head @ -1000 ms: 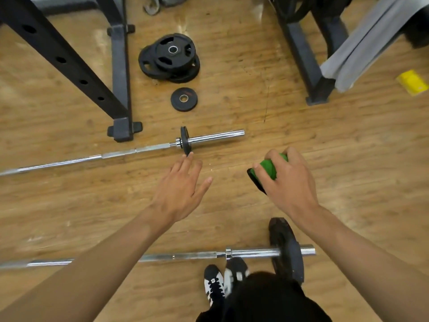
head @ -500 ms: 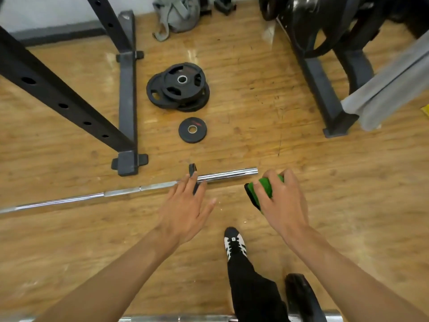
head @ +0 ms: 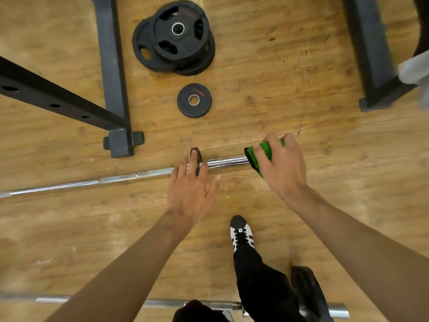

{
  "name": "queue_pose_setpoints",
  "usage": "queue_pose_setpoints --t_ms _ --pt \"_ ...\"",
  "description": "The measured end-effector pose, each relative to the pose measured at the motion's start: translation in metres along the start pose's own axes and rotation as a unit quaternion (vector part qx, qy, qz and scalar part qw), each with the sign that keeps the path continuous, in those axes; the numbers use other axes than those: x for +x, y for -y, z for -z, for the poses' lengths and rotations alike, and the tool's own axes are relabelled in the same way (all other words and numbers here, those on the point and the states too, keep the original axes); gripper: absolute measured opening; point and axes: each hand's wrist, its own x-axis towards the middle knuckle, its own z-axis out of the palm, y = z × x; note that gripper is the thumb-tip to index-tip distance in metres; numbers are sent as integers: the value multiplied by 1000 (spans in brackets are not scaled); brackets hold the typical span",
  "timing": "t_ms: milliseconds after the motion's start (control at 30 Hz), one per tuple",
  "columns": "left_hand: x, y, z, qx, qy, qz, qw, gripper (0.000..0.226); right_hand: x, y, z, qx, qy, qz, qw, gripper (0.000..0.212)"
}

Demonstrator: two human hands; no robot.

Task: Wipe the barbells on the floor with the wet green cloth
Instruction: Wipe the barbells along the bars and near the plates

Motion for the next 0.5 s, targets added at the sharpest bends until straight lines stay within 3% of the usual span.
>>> queue_pose_setpoints --t_ms 200,300,500 --pt "19 3 3 3 14 -4 1000 86 21 -5 -13 -5 15 -9 1000 40" --pt "29 4 0 5 10 -15 1000 92 28 -22 -28 -14 21 -36 999 41" --pt "51 15 -26 26 58 -15 998 81 32 -69 -67 -31 65 -122 990 43"
